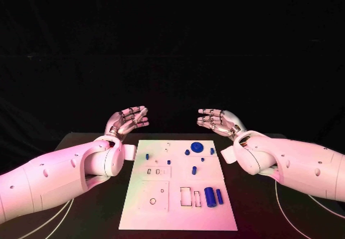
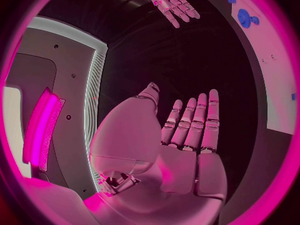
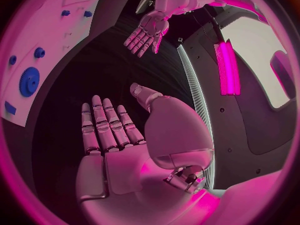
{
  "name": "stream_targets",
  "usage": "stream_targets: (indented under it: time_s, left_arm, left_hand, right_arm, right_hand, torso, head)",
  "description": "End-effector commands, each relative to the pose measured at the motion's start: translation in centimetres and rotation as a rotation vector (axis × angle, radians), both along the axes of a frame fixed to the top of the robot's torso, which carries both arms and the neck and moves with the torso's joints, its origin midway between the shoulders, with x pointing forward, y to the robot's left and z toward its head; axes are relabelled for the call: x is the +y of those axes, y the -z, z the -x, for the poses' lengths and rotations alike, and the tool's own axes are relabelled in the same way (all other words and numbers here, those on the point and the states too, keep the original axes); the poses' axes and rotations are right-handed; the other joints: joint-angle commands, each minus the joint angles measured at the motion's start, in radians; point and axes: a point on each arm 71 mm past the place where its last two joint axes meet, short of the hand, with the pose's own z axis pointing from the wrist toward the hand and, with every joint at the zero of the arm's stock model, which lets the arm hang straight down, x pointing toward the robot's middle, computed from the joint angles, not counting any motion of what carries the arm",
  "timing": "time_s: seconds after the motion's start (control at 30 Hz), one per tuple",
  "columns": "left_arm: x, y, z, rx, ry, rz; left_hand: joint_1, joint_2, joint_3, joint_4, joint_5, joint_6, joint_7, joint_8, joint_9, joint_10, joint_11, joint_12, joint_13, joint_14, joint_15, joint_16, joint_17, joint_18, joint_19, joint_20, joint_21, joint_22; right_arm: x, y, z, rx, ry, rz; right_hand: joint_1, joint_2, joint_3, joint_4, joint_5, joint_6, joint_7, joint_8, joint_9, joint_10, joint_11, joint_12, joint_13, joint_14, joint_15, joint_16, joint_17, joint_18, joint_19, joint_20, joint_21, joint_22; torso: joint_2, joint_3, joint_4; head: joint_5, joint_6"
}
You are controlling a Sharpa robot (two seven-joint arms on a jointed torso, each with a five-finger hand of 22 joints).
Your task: Assemble the parts on the task board
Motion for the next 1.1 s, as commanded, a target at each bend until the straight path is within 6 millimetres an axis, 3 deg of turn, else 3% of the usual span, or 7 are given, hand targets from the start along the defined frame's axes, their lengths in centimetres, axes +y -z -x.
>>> stream_targets:
  time_s: [0.03, 0.23, 0.43, 0.63, 0.87, 0.93, 1.1]
  left_arm:
    - [-0.3, -0.8, 0.2, -0.032, 0.060, 0.017]
    - [-0.2, -1.7, 0.8, -0.032, 0.106, 0.025]
    - [-0.2, -2.7, 1.7, -0.033, 0.146, 0.038]
    - [-0.5, -4.0, 2.8, -0.041, 0.197, 0.057]
    - [-1.1, -5.0, 3.9, -0.048, 0.239, 0.073]
    - [-1.2, -5.1, 4.0, -0.049, 0.245, 0.076]
    - [-1.4, -5.3, 4.2, -0.049, 0.252, 0.079]
  left_hand:
    - [0.023, 0.000, 0.009, 0.000, 0.003, 0.093, 0.082, 0.037, 0.021, 0.082, -0.017, 0.008, 0.001, 0.069, -0.020, 0.021, 0.011, 0.020, 0.061, -0.007, 0.015, -0.004]
    - [0.052, -0.002, 0.013, 0.000, 0.002, 0.136, 0.070, 0.048, 0.028, 0.179, -0.038, -0.003, 0.001, 0.160, -0.045, 0.034, 0.028, 0.021, 0.128, -0.027, 0.008, -0.026]
    - [0.072, -0.013, 0.014, -0.003, 0.003, 0.157, 0.059, 0.048, 0.029, 0.232, -0.053, -0.021, 0.001, 0.232, -0.066, 0.050, 0.054, 0.020, 0.212, -0.055, 0.023, -0.031]
    - [0.082, -0.021, 0.013, -0.004, 0.003, 0.173, 0.052, 0.052, 0.031, 0.265, -0.060, -0.024, 0.003, 0.246, -0.073, 0.050, 0.067, 0.020, 0.231, -0.061, 0.021, -0.037]
    - [0.081, -0.022, 0.011, -0.001, 0.003, 0.177, 0.050, 0.052, 0.032, 0.280, -0.064, -0.026, 0.004, 0.260, -0.077, 0.056, 0.077, 0.020, 0.244, -0.065, 0.023, -0.037]
    - [0.080, -0.022, 0.011, 0.000, 0.002, 0.177, 0.051, 0.052, 0.032, 0.280, -0.064, -0.026, 0.004, 0.260, -0.077, 0.056, 0.078, 0.020, 0.244, -0.066, 0.023, -0.037]
    - [0.079, -0.023, 0.010, 0.000, 0.002, 0.177, 0.051, 0.052, 0.031, 0.281, -0.064, -0.026, 0.004, 0.260, -0.077, 0.056, 0.078, 0.020, 0.245, -0.066, 0.023, -0.037]
  right_arm:
    - [0.1, -1.0, 0.0, -0.125, -0.045, 0.124]
    - [-0.2, -2.0, -0.4, -0.176, -0.064, 0.206]
    - [0.0, -2.7, -0.9, -0.213, -0.138, 0.383]
    - [0.7, -3.3, -1.2, -0.283, -0.226, 0.693]
    - [1.7, -4.3, -1.3, -0.362, -0.244, 0.959]
    - [2.0, -4.4, -1.4, -0.378, -0.242, 1.013]
    - [2.6, -4.6, -1.5, -0.416, -0.236, 1.096]
  right_hand:
    - [0.038, -0.015, 0.028, -0.036, -0.006, 0.189, 0.105, 0.053, 0.035, 0.197, -0.025, 0.007, 0.006, 0.163, -0.030, 0.031, 0.016, 0.047, 0.190, 0.000, 0.067, 0.020]
    - [0.044, -0.035, 0.055, -0.046, -0.009, 0.270, 0.091, 0.068, 0.042, 0.263, -0.043, -0.006, 0.006, 0.241, -0.053, 0.047, 0.022, 0.061, 0.283, -0.008, 0.100, 0.023]
    - [0.053, -0.063, 0.093, -0.055, -0.003, 0.336, 0.062, 0.087, 0.049, 0.367, -0.076, -0.009, 0.008, 0.364, -0.096, 0.090, 0.044, 0.061, 0.399, -0.048, 0.149, 0.033]
    - [0.055, -0.098, 0.073, -0.053, -0.005, 0.403, 0.024, 0.119, 0.070, 0.491, -0.127, -0.001, 0.020, 0.562, -0.166, 0.194, 0.130, 0.061, 0.569, -0.123, 0.265, 0.084]
    - [0.035, -0.141, 0.044, -0.025, 0.015, 0.426, 0.001, 0.117, 0.086, 0.540, -0.157, -0.016, 0.041, 0.752, -0.218, 0.382, 0.307, 0.057, 0.724, -0.185, 0.432, 0.180]
    - [0.031, -0.152, 0.051, -0.010, 0.019, 0.429, -0.003, 0.114, 0.093, 0.531, -0.160, -0.022, 0.051, 0.779, -0.223, 0.493, 0.401, 0.055, 0.754, -0.194, 0.500, 0.226]
    - [0.031, -0.176, 0.070, 0.022, 0.017, 0.408, 0.006, 0.100, 0.121, 0.471, -0.149, -0.020, 0.056, 0.794, -0.210, 0.983, 0.904, -0.009, 0.864, -0.192, 0.929, 0.748]
  torso:
    - [0.019, 0.0007, 0.0028]
    - [0.044, -0.0002, 0.0040]
    - [0.074, -0.0017, 0.0041]
    - [0.112, -0.0046, 0.0079]
    - [0.148, -0.0088, 0.0155]
    - [0.153, -0.0094, 0.0175]
    - [0.171, -0.0115, 0.0200]
  head:
    - [-0.007, -0.001]
    - [-0.014, 0.002]
    - [-0.018, 0.003]
    - [-0.025, 0.010]
    - [-0.036, 0.017]
    - [-0.040, 0.018]
    - [-0.044, 0.019]
